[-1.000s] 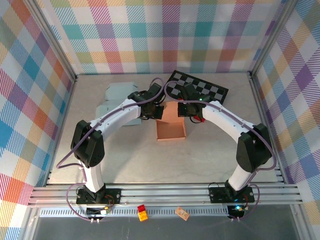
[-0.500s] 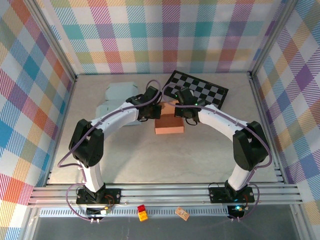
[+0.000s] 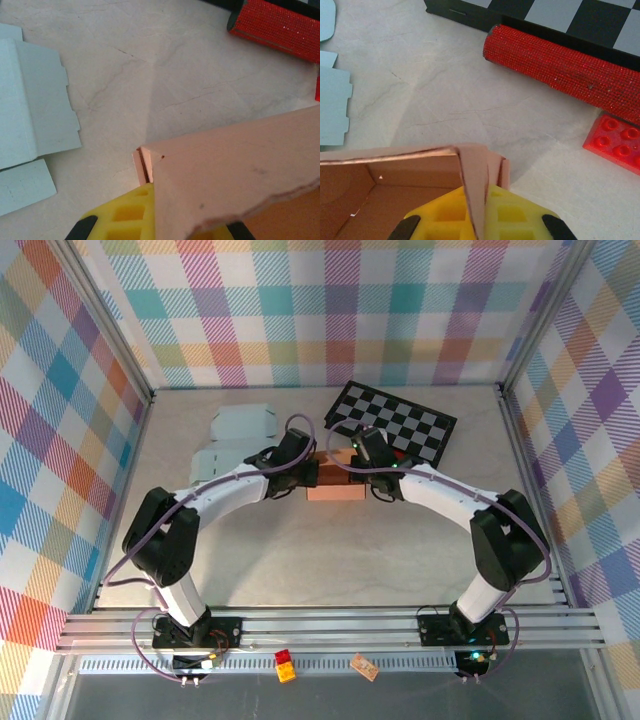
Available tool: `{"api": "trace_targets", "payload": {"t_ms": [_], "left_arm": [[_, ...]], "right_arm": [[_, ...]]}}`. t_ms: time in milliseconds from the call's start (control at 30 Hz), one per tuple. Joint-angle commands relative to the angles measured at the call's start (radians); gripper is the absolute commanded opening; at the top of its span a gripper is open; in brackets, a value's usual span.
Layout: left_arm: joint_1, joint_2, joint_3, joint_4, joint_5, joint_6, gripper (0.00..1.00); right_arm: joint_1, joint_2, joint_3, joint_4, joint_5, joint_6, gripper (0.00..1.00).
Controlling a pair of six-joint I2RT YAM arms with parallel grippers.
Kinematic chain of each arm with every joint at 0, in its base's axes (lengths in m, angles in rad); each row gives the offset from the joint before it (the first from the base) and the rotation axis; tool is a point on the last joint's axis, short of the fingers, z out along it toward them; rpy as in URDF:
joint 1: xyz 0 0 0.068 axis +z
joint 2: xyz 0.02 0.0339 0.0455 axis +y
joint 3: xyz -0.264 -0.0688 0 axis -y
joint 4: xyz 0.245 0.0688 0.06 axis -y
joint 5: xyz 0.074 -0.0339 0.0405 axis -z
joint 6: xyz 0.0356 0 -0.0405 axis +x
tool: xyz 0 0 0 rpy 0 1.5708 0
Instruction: Fold the paper box
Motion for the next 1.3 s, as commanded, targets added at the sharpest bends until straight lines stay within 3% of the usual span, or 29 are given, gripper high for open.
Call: {"api": "trace_targets", "payload": {"t_ms": [0,67,300,433,600,767,933,1267], "left_arm": [[-0.025,-0.059,-0.047,0.116,0.014,-0.004,0.0],[-0.03,-0.069,-0.079,0.14,0.002,0.001,0.0],[-0.069,-0.075,-0.152,0.198,-0.084,0.018,0.0],[-0.081,-0.077,-0.174,0.215,-0.131,0.019,0.0],[-0.089,-0.085,-0.193,0.228,-0.156,0.018,0.0],[-0.096,-0.085,-0.199,0.235,-0.163,0.015,0.0],[-0.105,-0.083,-0.203,0.236,-0.17,0.017,0.0],[-0.113,-0.098,-0.215,0.24,-0.176,0.021,0.0]], "right_arm": [[0.018,-0.04,-0.026,0.014,-0.04,0.036,0.0],[0.018,-0.053,-0.035,-0.005,-0.052,0.061,0.0],[0.018,-0.126,-0.027,-0.139,-0.195,0.216,0.47],[0.018,-0.19,-0.031,-0.214,-0.29,0.32,0.63],[0.018,-0.24,-0.015,-0.321,-0.428,0.434,0.77],[0.018,-0.271,0.06,-0.477,-0.521,0.525,0.85],[-0.012,-0.313,0.172,-0.618,-0.514,0.577,0.88],[-0.283,-0.232,0.32,-0.676,-0.687,0.597,0.9]]}}
